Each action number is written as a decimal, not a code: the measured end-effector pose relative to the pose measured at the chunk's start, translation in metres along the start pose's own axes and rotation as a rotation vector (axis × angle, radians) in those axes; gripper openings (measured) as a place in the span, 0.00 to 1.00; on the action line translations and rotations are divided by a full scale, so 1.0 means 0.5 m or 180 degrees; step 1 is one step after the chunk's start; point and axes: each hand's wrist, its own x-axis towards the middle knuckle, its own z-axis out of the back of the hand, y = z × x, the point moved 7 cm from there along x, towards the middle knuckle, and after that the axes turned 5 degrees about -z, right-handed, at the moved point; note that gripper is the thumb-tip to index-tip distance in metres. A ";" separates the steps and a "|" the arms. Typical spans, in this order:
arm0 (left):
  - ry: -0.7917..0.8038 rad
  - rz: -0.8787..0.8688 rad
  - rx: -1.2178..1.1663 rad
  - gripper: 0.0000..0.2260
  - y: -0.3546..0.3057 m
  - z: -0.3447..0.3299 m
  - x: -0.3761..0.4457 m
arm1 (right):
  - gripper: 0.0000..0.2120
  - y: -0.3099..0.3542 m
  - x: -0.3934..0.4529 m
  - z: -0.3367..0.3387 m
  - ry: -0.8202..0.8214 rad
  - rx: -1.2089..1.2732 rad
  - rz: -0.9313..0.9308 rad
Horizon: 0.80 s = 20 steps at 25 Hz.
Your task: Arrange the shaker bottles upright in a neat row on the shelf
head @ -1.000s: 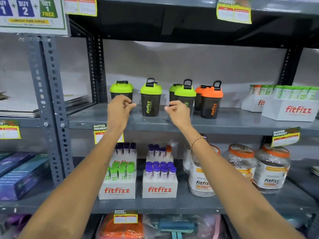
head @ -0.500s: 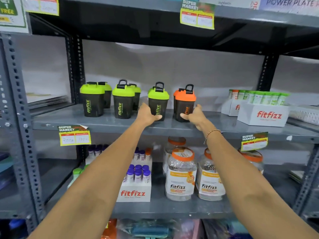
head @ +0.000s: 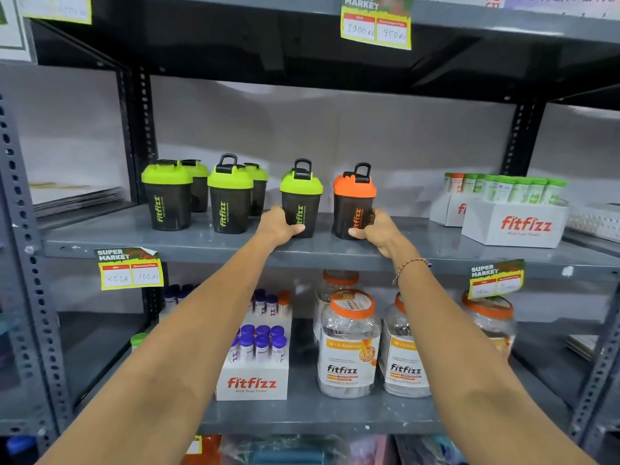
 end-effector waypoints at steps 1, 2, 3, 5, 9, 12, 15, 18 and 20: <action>-0.0001 0.0001 -0.0020 0.24 0.001 0.001 0.000 | 0.31 -0.001 -0.001 0.000 -0.0016 -0.0016 -0.0018; -0.0008 -0.0010 -0.0052 0.24 0.005 0.000 0.003 | 0.31 -0.004 0.003 0.002 -0.0037 -0.0012 -0.0017; -0.0026 -0.0001 -0.0062 0.24 0.007 0.002 0.001 | 0.31 -0.003 0.002 0.002 -0.0053 -0.0039 -0.0020; -0.0053 -0.0014 -0.0079 0.24 0.008 0.003 -0.001 | 0.32 -0.006 0.003 0.001 -0.0076 -0.0110 -0.0035; -0.0031 -0.0011 -0.0115 0.24 0.013 -0.001 0.001 | 0.32 -0.008 0.002 -0.001 -0.0078 -0.0270 -0.0054; -0.0079 -0.0019 -0.0117 0.24 0.015 0.001 0.003 | 0.31 -0.005 0.000 -0.002 -0.0070 -0.0290 -0.0033; -0.0049 0.0006 -0.0084 0.24 0.013 0.001 -0.004 | 0.30 0.002 -0.021 -0.005 -0.0006 -0.0336 -0.0028; -0.0061 -0.0029 0.0010 0.25 0.003 0.003 -0.017 | 0.25 0.009 -0.043 0.003 -0.0215 -0.0589 0.0166; -0.0165 -0.0044 0.0155 0.25 -0.013 0.017 -0.038 | 0.22 0.020 -0.062 0.023 -0.0780 -0.1006 0.0311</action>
